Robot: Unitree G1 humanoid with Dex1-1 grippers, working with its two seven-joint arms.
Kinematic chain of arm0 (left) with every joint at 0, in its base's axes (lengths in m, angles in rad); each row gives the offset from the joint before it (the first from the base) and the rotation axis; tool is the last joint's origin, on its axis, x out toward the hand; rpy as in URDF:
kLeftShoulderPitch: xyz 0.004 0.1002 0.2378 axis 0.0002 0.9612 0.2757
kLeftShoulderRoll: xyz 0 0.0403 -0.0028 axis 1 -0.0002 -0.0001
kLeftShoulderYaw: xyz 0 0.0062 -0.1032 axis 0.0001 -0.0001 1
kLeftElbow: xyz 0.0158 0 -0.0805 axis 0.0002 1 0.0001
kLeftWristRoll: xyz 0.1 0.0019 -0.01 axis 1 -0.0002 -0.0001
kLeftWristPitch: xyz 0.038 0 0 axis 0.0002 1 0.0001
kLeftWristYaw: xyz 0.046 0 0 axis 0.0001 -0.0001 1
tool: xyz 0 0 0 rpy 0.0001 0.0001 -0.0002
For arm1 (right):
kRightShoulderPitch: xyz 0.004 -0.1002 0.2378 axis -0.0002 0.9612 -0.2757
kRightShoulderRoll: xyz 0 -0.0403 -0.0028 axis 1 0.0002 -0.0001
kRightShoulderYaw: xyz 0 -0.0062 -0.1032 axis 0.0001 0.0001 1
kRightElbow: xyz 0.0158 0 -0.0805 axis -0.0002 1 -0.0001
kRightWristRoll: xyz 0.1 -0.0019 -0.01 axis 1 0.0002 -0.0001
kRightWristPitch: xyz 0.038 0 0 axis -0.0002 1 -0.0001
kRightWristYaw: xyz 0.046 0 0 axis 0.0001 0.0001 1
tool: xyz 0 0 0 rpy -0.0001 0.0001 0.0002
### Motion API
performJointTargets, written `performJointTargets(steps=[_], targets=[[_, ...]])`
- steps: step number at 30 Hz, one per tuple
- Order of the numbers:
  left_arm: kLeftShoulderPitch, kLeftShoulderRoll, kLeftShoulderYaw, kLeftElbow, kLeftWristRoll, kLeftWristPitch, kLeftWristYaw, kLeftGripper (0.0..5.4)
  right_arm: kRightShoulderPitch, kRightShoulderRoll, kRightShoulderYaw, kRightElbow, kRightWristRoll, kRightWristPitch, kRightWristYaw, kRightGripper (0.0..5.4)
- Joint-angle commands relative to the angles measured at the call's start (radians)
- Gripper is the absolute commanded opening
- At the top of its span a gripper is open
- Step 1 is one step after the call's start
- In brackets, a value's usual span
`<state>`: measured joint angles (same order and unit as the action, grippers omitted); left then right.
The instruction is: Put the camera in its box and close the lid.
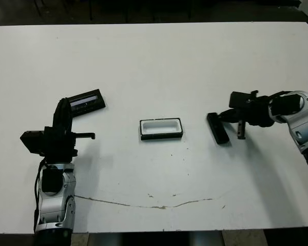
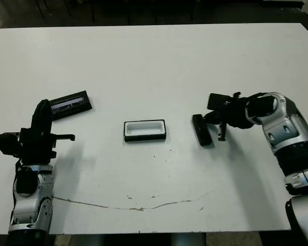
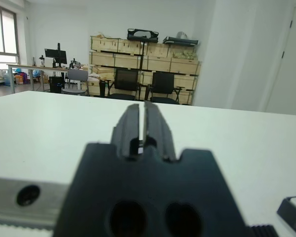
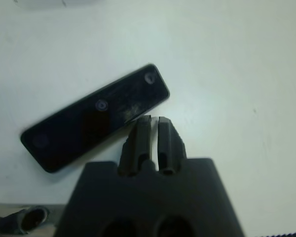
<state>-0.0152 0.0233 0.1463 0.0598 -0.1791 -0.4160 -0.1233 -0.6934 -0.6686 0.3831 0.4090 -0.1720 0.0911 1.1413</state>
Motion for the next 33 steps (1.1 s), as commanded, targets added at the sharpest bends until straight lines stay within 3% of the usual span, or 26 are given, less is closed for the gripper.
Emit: performJointTargets(steps=[1, 7, 10, 13, 17, 22, 24, 30, 33], targets=[[0.011, -0.002, -0.002, 0.014, 0.001, 0.004, 0.001, 0.01, 0.067, 0.038, 0.054, 0.028, -0.033, 0.021, 0.010, 0.00], [0.009, -0.001, -0.004, 0.018, 0.008, 0.001, 0.003, 0.01, 0.053, 0.087, 0.040, 0.127, -0.023, -0.026, -0.036, 0.00], [0.008, 0.000, -0.003, 0.024, 0.008, -0.006, 0.003, 0.01, 0.074, 0.094, 0.009, 0.131, -0.039, -0.040, -0.139, 0.00], [0.009, 0.001, -0.001, 0.024, 0.024, -0.007, 0.014, 0.01, 0.111, 0.104, -0.084, 0.186, -0.006, -0.094, -0.302, 0.00], [0.009, 0.002, -0.001, 0.026, 0.020, -0.008, 0.010, 0.01, 0.140, 0.120, -0.222, 0.177, 0.047, -0.070, -0.501, 0.00], [0.008, 0.000, -0.005, 0.025, 0.020, -0.006, 0.009, 0.01, 0.161, 0.114, -0.363, 0.074, 0.170, -0.101, -0.532, 0.00], [0.009, -0.001, -0.006, 0.024, 0.018, -0.004, 0.008, 0.01, 0.178, 0.115, -0.415, -0.010, 0.247, -0.066, -0.504, 0.00], [0.010, 0.001, -0.007, 0.024, 0.019, -0.007, 0.008, 0.01, 0.258, 0.100, -0.530, -0.325, 0.502, 0.159, -0.415, 0.00], [0.012, -0.002, -0.007, 0.021, 0.024, -0.002, 0.016, 0.01, 0.311, 0.087, -0.558, -0.432, 0.584, 0.238, -0.387, 0.00]])
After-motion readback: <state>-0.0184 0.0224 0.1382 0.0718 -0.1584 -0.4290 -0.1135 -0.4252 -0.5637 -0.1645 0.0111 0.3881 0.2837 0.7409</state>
